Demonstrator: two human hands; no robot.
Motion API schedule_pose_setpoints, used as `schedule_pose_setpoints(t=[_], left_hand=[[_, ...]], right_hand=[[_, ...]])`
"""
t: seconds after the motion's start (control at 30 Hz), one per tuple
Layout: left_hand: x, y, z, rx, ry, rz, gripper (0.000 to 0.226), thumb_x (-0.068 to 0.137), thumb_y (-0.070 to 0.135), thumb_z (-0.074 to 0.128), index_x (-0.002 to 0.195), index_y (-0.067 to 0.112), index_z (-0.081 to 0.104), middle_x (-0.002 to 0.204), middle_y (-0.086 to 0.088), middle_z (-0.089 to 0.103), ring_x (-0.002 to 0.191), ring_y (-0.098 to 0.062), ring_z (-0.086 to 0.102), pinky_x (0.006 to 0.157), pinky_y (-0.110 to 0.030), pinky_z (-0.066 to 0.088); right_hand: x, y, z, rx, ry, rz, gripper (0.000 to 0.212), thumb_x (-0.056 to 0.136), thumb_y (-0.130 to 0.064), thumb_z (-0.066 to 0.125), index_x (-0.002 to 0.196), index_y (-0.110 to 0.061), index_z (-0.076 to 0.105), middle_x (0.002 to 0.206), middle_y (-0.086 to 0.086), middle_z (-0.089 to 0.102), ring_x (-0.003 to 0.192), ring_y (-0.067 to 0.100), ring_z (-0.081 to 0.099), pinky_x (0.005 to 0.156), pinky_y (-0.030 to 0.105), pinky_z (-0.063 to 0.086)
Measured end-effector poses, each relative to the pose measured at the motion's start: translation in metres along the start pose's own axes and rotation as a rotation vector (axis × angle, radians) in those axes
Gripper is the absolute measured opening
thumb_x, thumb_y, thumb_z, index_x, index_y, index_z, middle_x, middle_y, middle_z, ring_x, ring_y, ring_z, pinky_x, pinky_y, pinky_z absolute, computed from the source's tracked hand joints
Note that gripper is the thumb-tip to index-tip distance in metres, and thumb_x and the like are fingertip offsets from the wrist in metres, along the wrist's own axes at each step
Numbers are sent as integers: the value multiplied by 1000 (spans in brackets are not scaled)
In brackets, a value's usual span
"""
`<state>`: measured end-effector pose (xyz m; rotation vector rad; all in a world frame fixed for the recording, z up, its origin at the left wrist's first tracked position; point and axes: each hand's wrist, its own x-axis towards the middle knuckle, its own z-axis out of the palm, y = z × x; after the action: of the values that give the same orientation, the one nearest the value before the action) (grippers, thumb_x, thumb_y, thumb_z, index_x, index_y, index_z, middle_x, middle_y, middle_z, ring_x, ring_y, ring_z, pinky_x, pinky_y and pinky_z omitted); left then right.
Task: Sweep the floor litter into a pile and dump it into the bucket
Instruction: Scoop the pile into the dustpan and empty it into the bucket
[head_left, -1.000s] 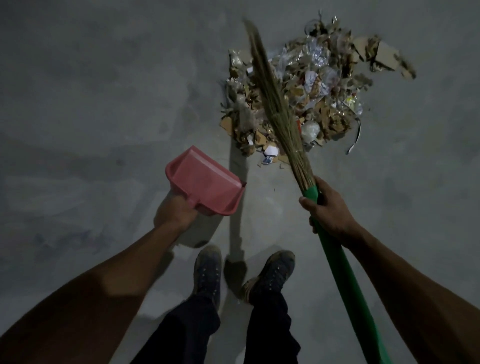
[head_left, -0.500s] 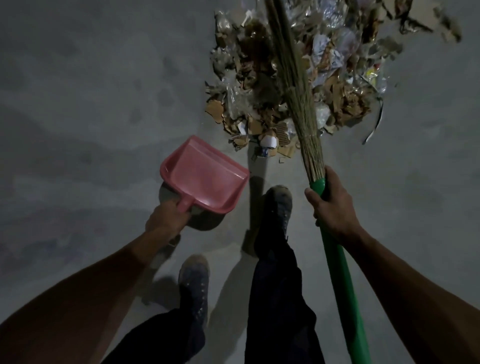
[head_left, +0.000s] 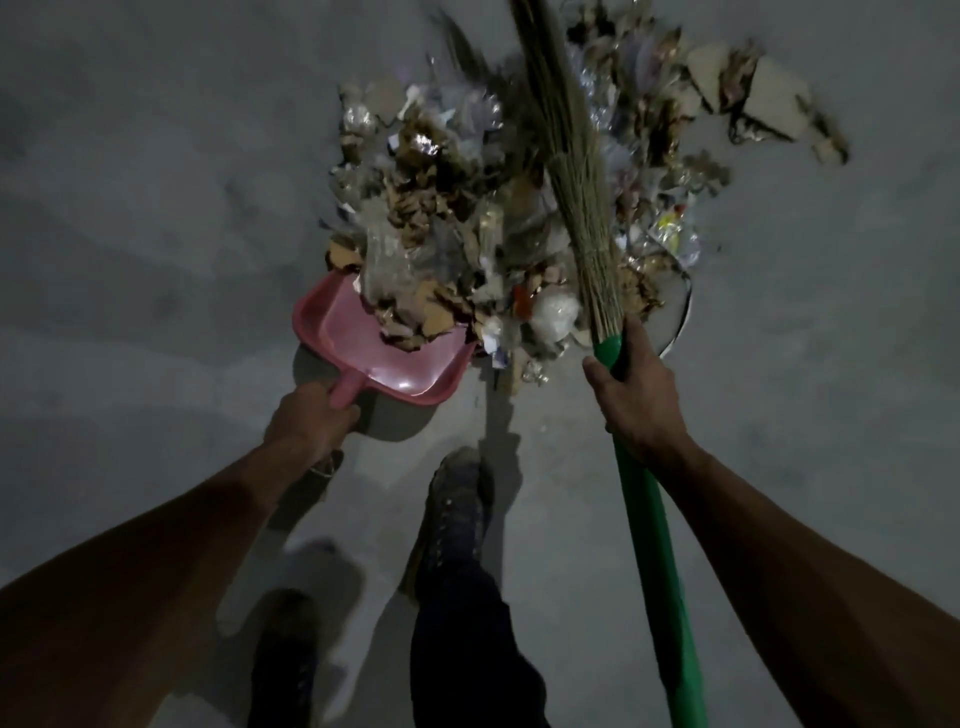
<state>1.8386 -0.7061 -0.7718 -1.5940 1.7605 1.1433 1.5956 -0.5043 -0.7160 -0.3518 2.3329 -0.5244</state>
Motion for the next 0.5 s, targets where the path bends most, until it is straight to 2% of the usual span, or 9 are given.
schedule_pose_setpoints(t=[0.13, 0.27, 0.33, 0.43, 0.5], left_hand=[[17, 40, -5, 26, -1, 48, 22, 91, 20, 61, 111, 10, 61, 88, -13, 65, 80, -32, 64, 81, -44, 55], [34, 60, -14, 89, 7, 71, 29, 90, 24, 64, 117, 13, 65, 96, -14, 67, 85, -35, 63, 84, -45, 53], [39, 64, -17, 117, 2, 86, 28, 90, 23, 65, 116, 13, 66, 100, -13, 67, 88, -33, 62, 83, -42, 52], [46, 72, -17, 169, -9, 133, 27, 91, 21, 64, 115, 9, 67, 100, -13, 67, 87, -31, 61, 78, -37, 47], [48, 83, -15, 181, -22, 188, 23, 93, 18, 62, 111, 5, 66, 96, -12, 65, 83, -28, 59, 70, -32, 42]], right_hand=[[52, -9, -43, -62, 22, -9, 54, 95, -21, 56, 143, -27, 31, 127, 12, 59, 92, 36, 66, 76, 56, 58], [102, -15, -66, -197, 23, 42, 46, 95, -17, 54, 138, -20, 37, 121, 13, 60, 87, 29, 65, 75, 48, 59], [119, -16, -71, -251, -3, 75, 42, 96, -15, 54, 135, -19, 39, 114, 13, 62, 81, 28, 63, 69, 43, 58], [129, -15, -67, -263, -63, 81, 46, 93, -4, 53, 136, -18, 41, 103, 9, 57, 70, 20, 59, 53, 29, 49], [126, -14, -59, -263, -123, 60, 55, 92, -2, 52, 142, -20, 38, 102, 6, 53, 71, 20, 60, 51, 29, 51]])
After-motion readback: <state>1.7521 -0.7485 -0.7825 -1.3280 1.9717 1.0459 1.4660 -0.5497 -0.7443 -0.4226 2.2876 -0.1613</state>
